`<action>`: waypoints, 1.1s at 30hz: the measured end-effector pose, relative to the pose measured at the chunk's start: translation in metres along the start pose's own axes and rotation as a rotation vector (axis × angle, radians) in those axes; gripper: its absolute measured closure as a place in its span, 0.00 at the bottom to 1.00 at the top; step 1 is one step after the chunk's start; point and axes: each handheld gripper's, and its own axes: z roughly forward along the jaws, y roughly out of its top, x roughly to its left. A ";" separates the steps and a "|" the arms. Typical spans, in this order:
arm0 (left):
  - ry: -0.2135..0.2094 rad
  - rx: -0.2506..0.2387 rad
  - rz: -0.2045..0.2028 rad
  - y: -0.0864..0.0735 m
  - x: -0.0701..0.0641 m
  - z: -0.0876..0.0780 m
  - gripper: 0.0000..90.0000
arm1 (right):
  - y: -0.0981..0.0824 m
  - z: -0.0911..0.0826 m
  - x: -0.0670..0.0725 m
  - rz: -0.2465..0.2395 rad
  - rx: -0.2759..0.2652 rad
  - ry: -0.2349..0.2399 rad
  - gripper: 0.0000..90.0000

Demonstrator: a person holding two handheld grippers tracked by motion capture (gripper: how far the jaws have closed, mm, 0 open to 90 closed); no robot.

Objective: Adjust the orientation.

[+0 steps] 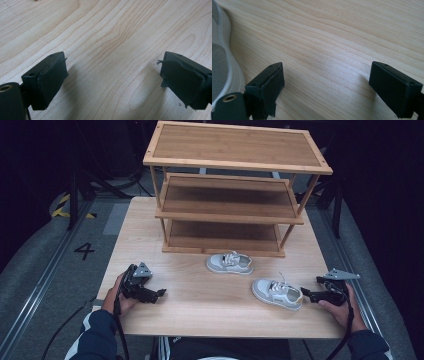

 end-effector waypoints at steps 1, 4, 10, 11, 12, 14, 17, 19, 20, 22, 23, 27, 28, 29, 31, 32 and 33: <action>-0.003 -0.002 -0.004 0.000 0.000 0.000 0.08 | 0.000 0.000 0.000 0.001 0.000 0.001 0.15; 0.003 0.000 -0.009 -0.001 -0.002 -0.001 0.08 | 0.000 -0.001 -0.001 -0.008 0.004 0.005 0.16; 0.030 -0.005 -0.026 -0.006 -0.008 -0.006 0.10 | 0.000 -0.011 -0.003 -0.041 0.031 0.031 0.23; 0.030 -0.005 -0.026 -0.006 -0.008 -0.006 0.11 | 0.000 -0.011 -0.003 -0.041 0.031 0.031 0.23; 0.033 -0.005 -0.022 -0.007 -0.009 -0.007 0.11 | 0.000 -0.013 -0.003 -0.045 0.039 0.039 0.23; 0.038 -0.010 -0.024 -0.008 -0.011 -0.009 0.15 | -0.001 -0.019 -0.002 -0.074 0.056 0.050 0.25; 0.039 -0.005 -0.024 -0.008 -0.011 -0.009 0.15 | -0.004 -0.030 0.001 -0.109 0.077 0.094 0.25; 0.032 -0.004 -0.029 -0.008 -0.011 -0.009 0.15 | -0.007 -0.039 0.002 -0.114 0.064 0.142 0.27; 0.033 0.000 -0.026 -0.007 -0.011 -0.009 0.15 | -0.009 -0.043 0.004 -0.125 0.056 0.178 0.27; 0.029 0.007 -0.021 -0.006 -0.014 -0.010 0.16 | -0.009 -0.044 0.008 -0.146 0.058 0.215 0.27; 0.029 0.007 -0.021 -0.006 -0.014 -0.010 0.17 | -0.009 -0.044 0.008 -0.146 0.058 0.215 0.27; 0.006 0.018 -0.012 -0.004 -0.024 -0.009 0.18 | -0.005 -0.044 0.022 -0.212 0.060 0.276 0.27; 0.001 0.021 0.003 -0.003 -0.027 -0.008 0.18 | -0.003 -0.043 0.026 -0.227 0.057 0.291 0.27; -0.010 0.022 0.005 -0.002 -0.030 -0.008 0.19 | -0.002 -0.043 0.030 -0.238 0.060 0.304 0.27; -0.018 0.032 0.034 0.001 -0.035 -0.007 0.20 | 0.000 -0.041 0.036 -0.255 0.054 0.322 0.26; -0.024 0.028 0.042 0.002 -0.039 -0.008 0.20 | 0.003 -0.039 0.041 -0.273 0.050 0.329 0.27; -0.031 0.028 0.047 0.003 -0.041 -0.008 0.20 | 0.004 -0.038 0.044 -0.278 0.046 0.338 0.27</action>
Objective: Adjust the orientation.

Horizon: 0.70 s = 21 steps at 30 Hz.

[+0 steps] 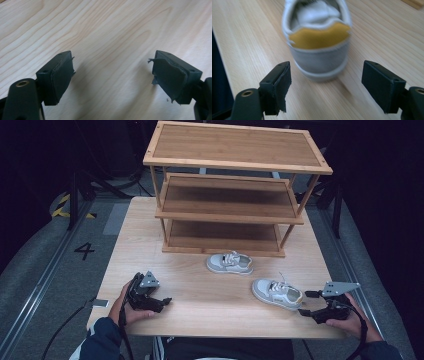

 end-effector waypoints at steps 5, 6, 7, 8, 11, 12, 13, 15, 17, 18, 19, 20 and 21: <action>-0.020 -0.017 0.017 0.005 -0.010 -0.001 0.21 | 0.013 0.009 0.011 -0.039 -0.013 -0.006 0.30; -0.031 -0.019 0.020 0.007 -0.012 -0.001 0.21 | 0.015 0.011 0.013 -0.044 -0.010 -0.013 0.32; -0.028 -0.020 0.025 0.008 -0.014 -0.001 0.21 | 0.018 0.012 0.014 -0.047 -0.016 -0.016 0.33; -0.032 -0.019 0.028 0.010 -0.016 0.000 0.21 | 0.020 0.013 0.015 -0.046 -0.020 -0.001 0.33; -0.054 -0.021 0.049 0.014 -0.023 0.002 0.22 | 0.026 0.022 0.022 -0.043 -0.013 0.006 0.32; -0.057 -0.019 0.064 0.018 -0.029 0.003 0.22 | 0.030 0.026 0.025 -0.042 -0.008 0.021 0.32; -0.065 -0.018 0.070 0.019 -0.031 0.004 0.22 | 0.032 0.028 0.027 -0.045 -0.007 0.025 0.32; -0.069 -0.009 0.082 0.021 -0.034 0.005 0.23 | 0.035 0.031 0.030 -0.044 -0.007 0.033 0.32; -0.072 0.001 0.101 0.022 -0.038 0.007 0.23 | 0.044 0.040 0.039 -0.041 -0.003 0.036 0.33; -0.072 0.001 0.101 0.022 -0.038 0.007 0.23 | 0.044 0.040 0.039 -0.041 -0.003 0.036 0.33; -0.081 -0.003 0.100 0.023 -0.039 0.008 0.23 | 0.046 0.043 0.041 -0.039 -0.004 0.037 0.33; -0.080 0.004 0.108 0.023 -0.040 0.009 0.23 | 0.051 0.048 0.045 -0.033 -0.001 0.037 0.33; -0.080 0.006 0.111 0.024 -0.040 0.009 0.23 | 0.061 0.058 0.054 -0.033 0.000 0.035 0.33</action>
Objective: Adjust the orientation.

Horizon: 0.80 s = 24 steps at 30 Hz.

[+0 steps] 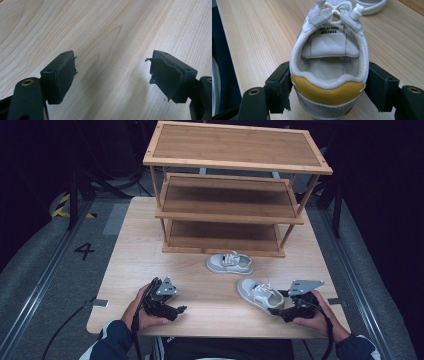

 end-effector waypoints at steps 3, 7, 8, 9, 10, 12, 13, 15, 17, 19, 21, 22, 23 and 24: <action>-0.003 -0.015 0.003 0.001 0.001 0.000 0.23 | 0.013 0.014 0.011 0.005 0.000 -0.007 0.33; -0.002 -0.013 0.009 0.001 0.001 0.000 0.24 | 0.026 0.027 0.020 0.007 0.002 -0.011 0.32; -0.002 -0.009 0.010 0.001 0.000 0.000 0.24 | 0.029 0.031 0.022 0.008 0.000 -0.011 0.32; 0.002 -0.008 0.011 0.002 0.000 0.001 0.24 | 0.033 0.035 0.024 0.012 -0.002 -0.012 0.32; 0.001 -0.006 0.017 0.003 0.000 0.001 0.24 | 0.040 0.042 0.028 0.014 0.000 -0.012 0.32; 0.003 -0.001 0.022 0.004 -0.001 0.002 0.25 | 0.042 0.044 0.030 0.007 0.001 -0.013 0.32; 0.001 -0.004 0.025 0.004 -0.002 0.003 0.25 | 0.045 0.048 0.032 0.005 -0.001 -0.012 0.31; -0.009 0.000 0.026 0.006 -0.004 0.005 0.25 | 0.049 0.053 0.035 -0.007 0.010 -0.016 0.29; -0.011 0.003 0.035 0.007 -0.005 0.007 0.25 | 0.049 0.053 0.036 -0.023 0.026 -0.020 0.28; -0.016 -0.001 0.034 0.009 -0.006 0.008 0.25 | 0.047 0.048 0.034 -0.018 0.024 -0.014 0.27; -0.018 0.000 0.031 0.011 -0.006 0.009 0.25 | 0.043 0.035 0.029 -0.018 0.010 -0.014 0.25; -0.018 0.007 0.036 0.012 -0.006 0.009 0.25 | 0.042 0.032 0.028 -0.023 0.008 -0.018 0.25; -0.017 0.005 0.034 0.012 -0.007 0.009 0.26 | 0.039 0.025 0.026 -0.029 0.003 -0.002 0.25; -0.017 0.005 0.034 0.012 -0.007 0.009 0.26 | 0.037 0.022 0.025 -0.031 0.002 0.010 0.25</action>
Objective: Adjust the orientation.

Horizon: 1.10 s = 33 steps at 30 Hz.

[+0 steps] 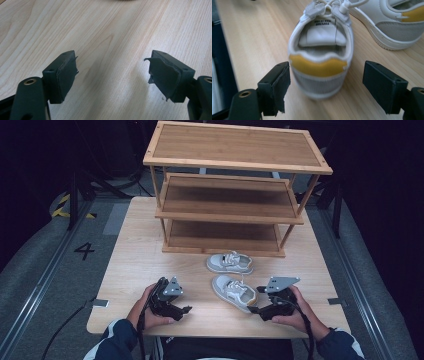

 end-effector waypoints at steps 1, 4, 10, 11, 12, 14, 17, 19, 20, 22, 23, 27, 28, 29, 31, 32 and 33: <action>-0.005 -0.002 0.007 0.002 -0.002 0.001 0.26 | -0.004 -0.005 -0.002 -0.010 0.005 0.010 0.27; -0.012 -0.008 0.019 0.006 -0.007 0.002 0.27 | -0.013 -0.017 -0.008 -0.040 0.012 0.028 0.34; -0.027 -0.010 0.041 0.013 -0.012 0.005 0.28 | -0.021 -0.020 -0.021 -0.022 0.014 -0.048 0.44; -0.028 -0.014 0.040 0.014 -0.014 0.005 0.28 | -0.021 -0.015 -0.026 -0.008 -0.001 -0.058 0.46; -0.032 -0.016 0.044 0.016 -0.015 0.005 0.28 | -0.021 -0.012 -0.027 -0.006 -0.007 -0.061 0.47; -0.040 -0.025 0.052 0.020 -0.018 0.005 0.28 | -0.019 -0.004 -0.029 -0.016 -0.007 -0.071 0.47; -0.056 -0.035 0.071 0.026 -0.024 0.004 0.28 | -0.014 0.004 -0.029 -0.032 -0.025 -0.036 0.47; -0.075 -0.038 0.096 0.034 -0.031 0.004 0.29 | -0.009 0.010 -0.026 -0.049 -0.031 -0.003 0.48; -0.075 -0.038 0.096 0.034 -0.031 0.004 0.29 | -0.009 0.010 -0.026 -0.049 -0.031 -0.003 0.48; -0.086 -0.048 0.119 0.040 -0.037 0.003 0.29 | -0.005 0.016 -0.023 -0.061 -0.038 0.027 0.48; -0.093 -0.049 0.128 0.043 -0.039 0.002 0.30 | -0.003 0.018 -0.022 -0.066 -0.039 0.033 0.48; -0.113 -0.058 0.160 0.055 -0.049 -0.001 0.32 | 0.005 0.028 -0.015 -0.088 -0.041 0.068 0.48; -0.119 -0.060 0.177 0.059 -0.052 -0.002 0.33 | 0.011 0.036 -0.009 -0.107 -0.039 0.065 0.50; -0.130 -0.061 0.191 0.063 -0.054 -0.003 0.33 | 0.011 0.036 -0.009 -0.107 -0.039 0.065 0.50; -0.144 -0.060 0.208 0.070 -0.057 -0.006 0.35 | 0.019 0.045 -0.001 -0.113 -0.045 0.078 0.51; -0.153 -0.061 0.212 0.071 -0.057 -0.006 0.36 | 0.022 0.047 0.001 -0.115 -0.045 0.080 0.52; -0.157 -0.058 0.219 0.073 -0.058 -0.006 0.37 | 0.024 0.049 0.003 -0.121 -0.046 0.081 0.52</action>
